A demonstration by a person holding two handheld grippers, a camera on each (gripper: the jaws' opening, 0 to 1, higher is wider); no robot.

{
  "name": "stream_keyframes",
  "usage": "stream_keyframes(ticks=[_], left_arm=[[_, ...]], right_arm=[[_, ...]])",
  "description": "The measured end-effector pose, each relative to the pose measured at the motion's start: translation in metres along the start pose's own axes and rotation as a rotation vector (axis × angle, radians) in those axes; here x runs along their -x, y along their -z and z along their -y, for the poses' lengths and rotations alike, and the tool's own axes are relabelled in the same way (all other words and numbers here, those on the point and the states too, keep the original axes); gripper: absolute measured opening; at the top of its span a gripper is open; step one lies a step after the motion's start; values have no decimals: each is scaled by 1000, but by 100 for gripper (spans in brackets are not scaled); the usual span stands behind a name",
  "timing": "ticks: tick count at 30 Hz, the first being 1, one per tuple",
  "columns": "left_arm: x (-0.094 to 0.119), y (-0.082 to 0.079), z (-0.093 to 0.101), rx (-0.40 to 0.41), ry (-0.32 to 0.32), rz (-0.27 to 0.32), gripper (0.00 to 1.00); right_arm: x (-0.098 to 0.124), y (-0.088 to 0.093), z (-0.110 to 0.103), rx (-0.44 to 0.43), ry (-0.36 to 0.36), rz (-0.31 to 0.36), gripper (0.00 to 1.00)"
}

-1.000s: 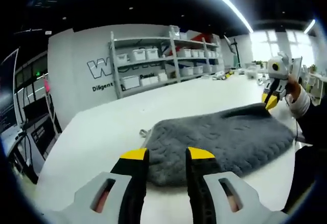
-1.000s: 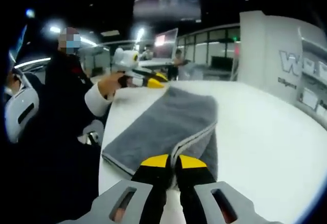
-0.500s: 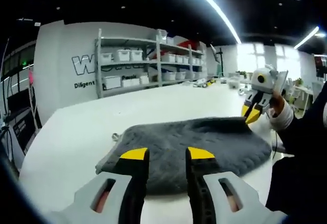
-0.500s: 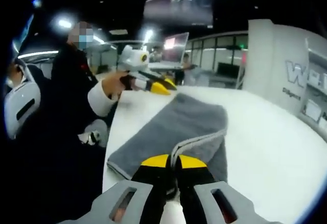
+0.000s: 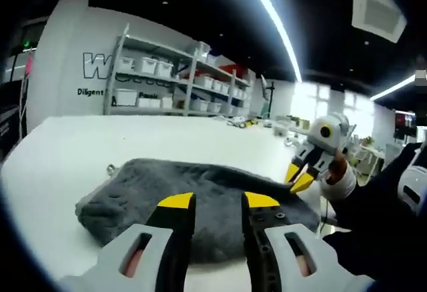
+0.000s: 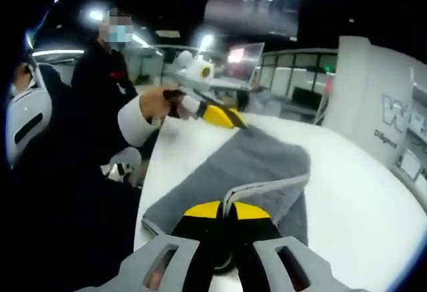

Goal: Open the folded towel by lifting each exposed corner and separating the folded layers until the towel lies flat within the target outline without major curled edges

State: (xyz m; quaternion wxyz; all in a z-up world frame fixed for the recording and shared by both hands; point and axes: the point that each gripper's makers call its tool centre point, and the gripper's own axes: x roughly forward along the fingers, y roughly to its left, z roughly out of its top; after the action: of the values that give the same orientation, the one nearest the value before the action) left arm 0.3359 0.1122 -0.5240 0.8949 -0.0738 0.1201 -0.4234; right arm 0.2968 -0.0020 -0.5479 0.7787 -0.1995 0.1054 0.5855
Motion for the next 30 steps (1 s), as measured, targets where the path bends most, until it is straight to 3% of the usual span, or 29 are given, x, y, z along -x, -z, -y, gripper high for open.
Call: stream_keyframes(ticks=[6, 12, 13, 19, 30], left_arm=[[-9, -1, 3, 93, 48, 14, 26], [-18, 4, 5, 133, 58, 3, 26], [-23, 6, 7, 192, 70, 1, 26], [-29, 10, 11, 319, 106, 5, 22], [-33, 17, 17, 358, 127, -14, 18]], right_arm=[[-8, -6, -9, 48, -2, 5, 2], [-13, -9, -15, 69, -11, 11, 2], [-14, -10, -17, 77, -11, 11, 2], [-19, -15, -23, 91, -18, 24, 2], [-27, -27, -41, 101, -54, 55, 2]])
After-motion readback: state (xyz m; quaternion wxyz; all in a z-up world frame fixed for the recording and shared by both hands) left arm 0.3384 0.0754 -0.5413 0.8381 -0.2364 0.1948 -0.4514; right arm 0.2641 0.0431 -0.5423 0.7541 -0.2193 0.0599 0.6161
